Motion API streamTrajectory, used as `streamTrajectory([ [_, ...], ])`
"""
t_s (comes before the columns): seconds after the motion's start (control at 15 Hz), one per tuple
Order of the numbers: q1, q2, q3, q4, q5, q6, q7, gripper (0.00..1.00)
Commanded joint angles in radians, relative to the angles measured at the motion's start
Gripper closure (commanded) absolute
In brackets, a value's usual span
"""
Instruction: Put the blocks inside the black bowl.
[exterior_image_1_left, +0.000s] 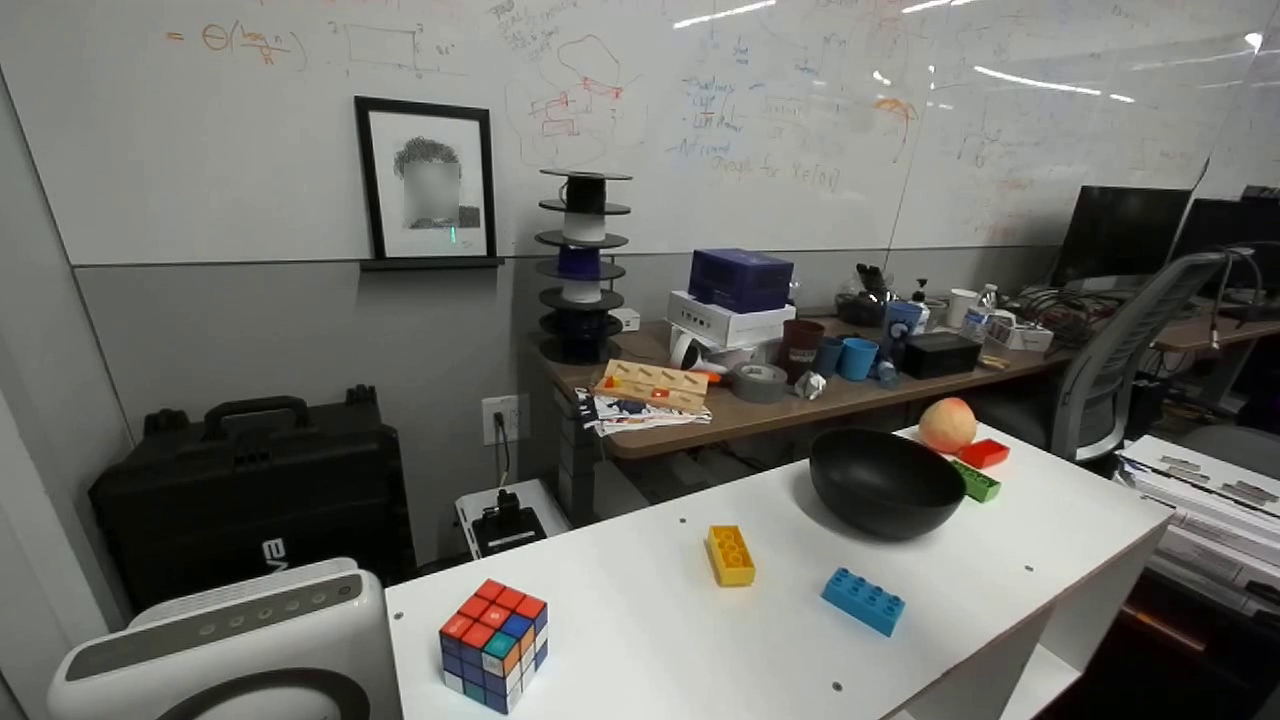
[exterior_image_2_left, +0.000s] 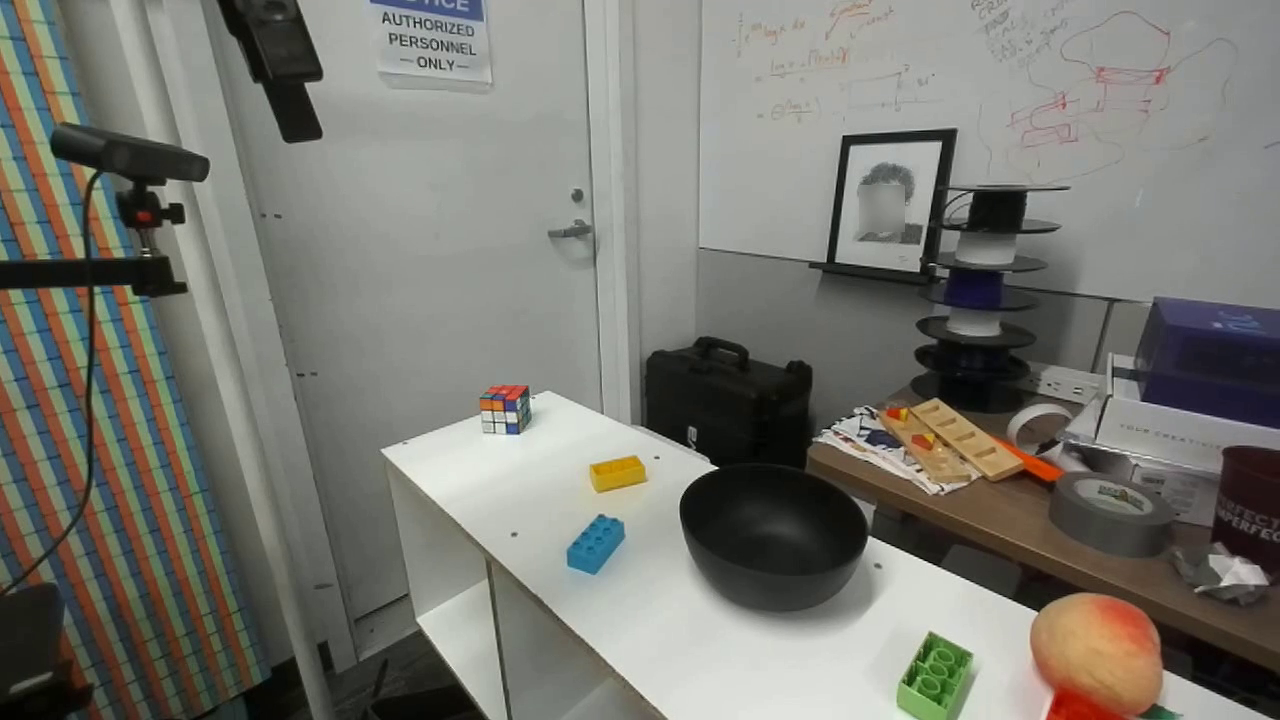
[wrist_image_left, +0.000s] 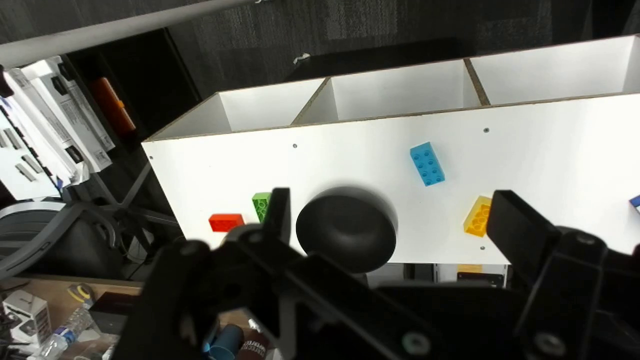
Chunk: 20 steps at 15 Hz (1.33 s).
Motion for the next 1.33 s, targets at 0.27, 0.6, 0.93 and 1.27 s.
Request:
streamTrajectory([
  [0.27, 0.023, 0.156, -0.086, 0.006, -0.037, 0.119, -0.128, 0.00],
  [0.6, 0.013, 0.426, -0.226, 0.016, -0.048, 0.306, -0.436, 0.00],
  [0.93, 0.007, 0.697, -0.291, 0.062, -0.017, 0.502, -0.664, 0.00],
  [1.27, 0.020, 0.899, -0.285, 0.131, -0.061, 0.662, -0.670, 0.00],
])
